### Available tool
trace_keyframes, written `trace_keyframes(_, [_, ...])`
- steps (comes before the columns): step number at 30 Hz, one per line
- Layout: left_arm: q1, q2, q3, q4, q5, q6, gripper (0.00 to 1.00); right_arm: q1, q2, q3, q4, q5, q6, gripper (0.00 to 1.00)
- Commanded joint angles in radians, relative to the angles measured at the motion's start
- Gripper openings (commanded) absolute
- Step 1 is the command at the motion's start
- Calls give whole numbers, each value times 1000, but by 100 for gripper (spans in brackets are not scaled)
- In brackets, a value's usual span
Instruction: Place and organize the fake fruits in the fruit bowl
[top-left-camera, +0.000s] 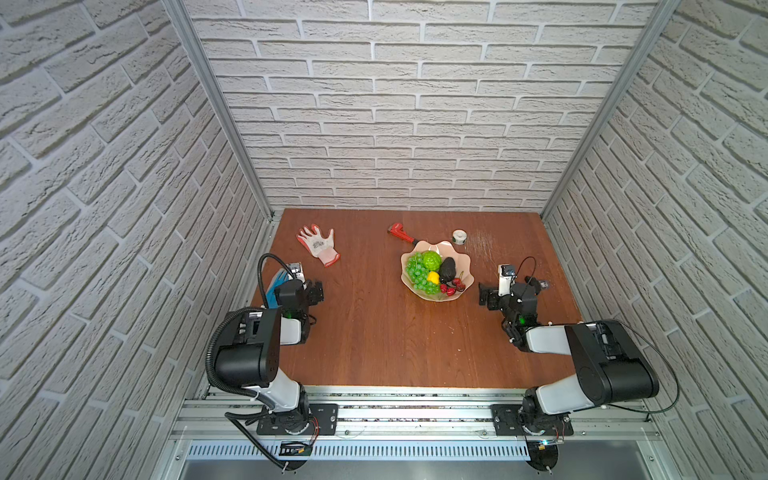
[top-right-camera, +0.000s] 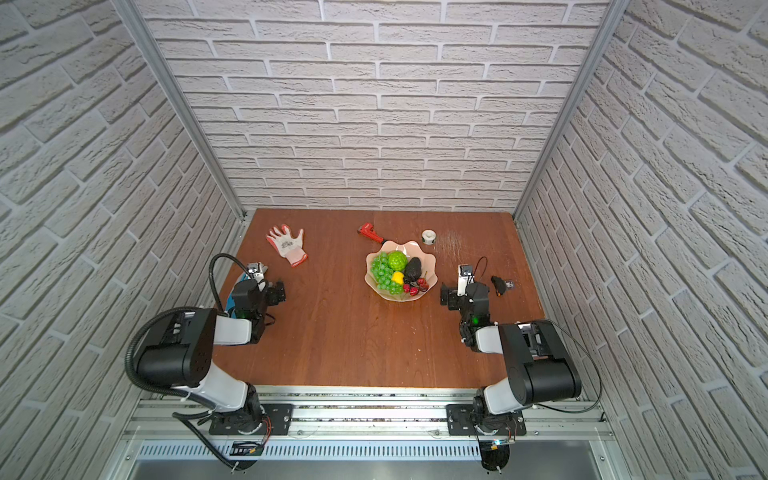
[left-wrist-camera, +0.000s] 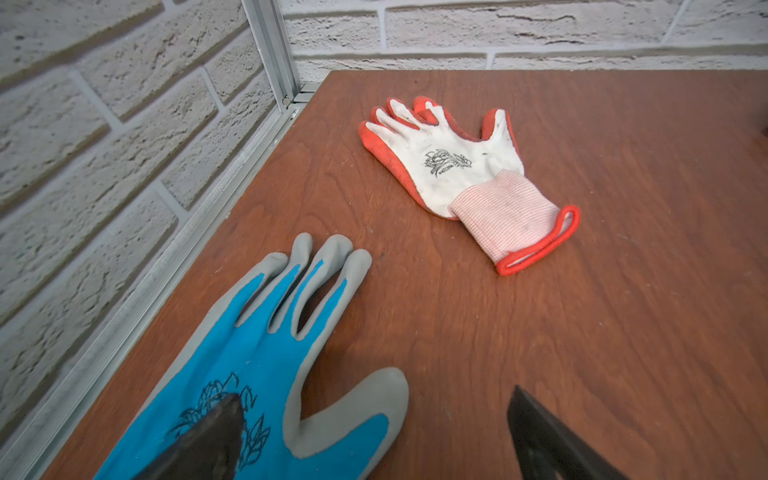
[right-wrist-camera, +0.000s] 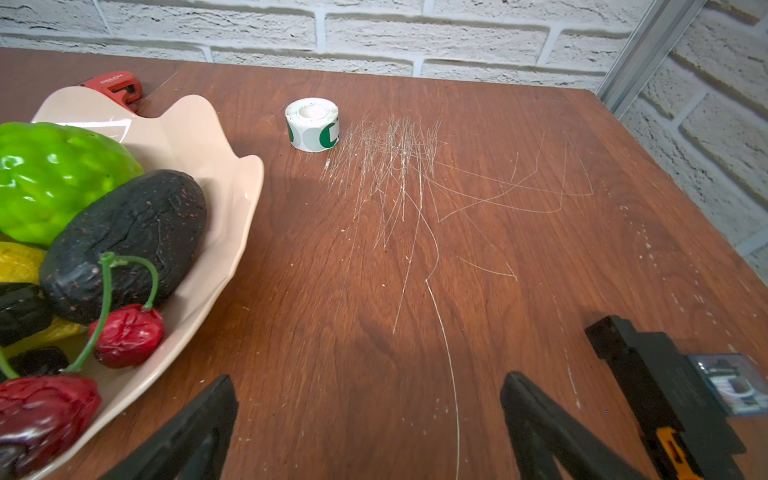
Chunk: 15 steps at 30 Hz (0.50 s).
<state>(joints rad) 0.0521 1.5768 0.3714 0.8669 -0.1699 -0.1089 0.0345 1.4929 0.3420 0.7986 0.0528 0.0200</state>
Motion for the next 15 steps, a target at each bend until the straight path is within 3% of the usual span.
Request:
trace_keyframes(1, [5,-3,3,78,8,-8,98,-5,-23,26,16,-28,-7,100])
trace_keyframes(15, [3,-5,3,77,7,-6,98,-5,-23,25,16,-28,-6,100])
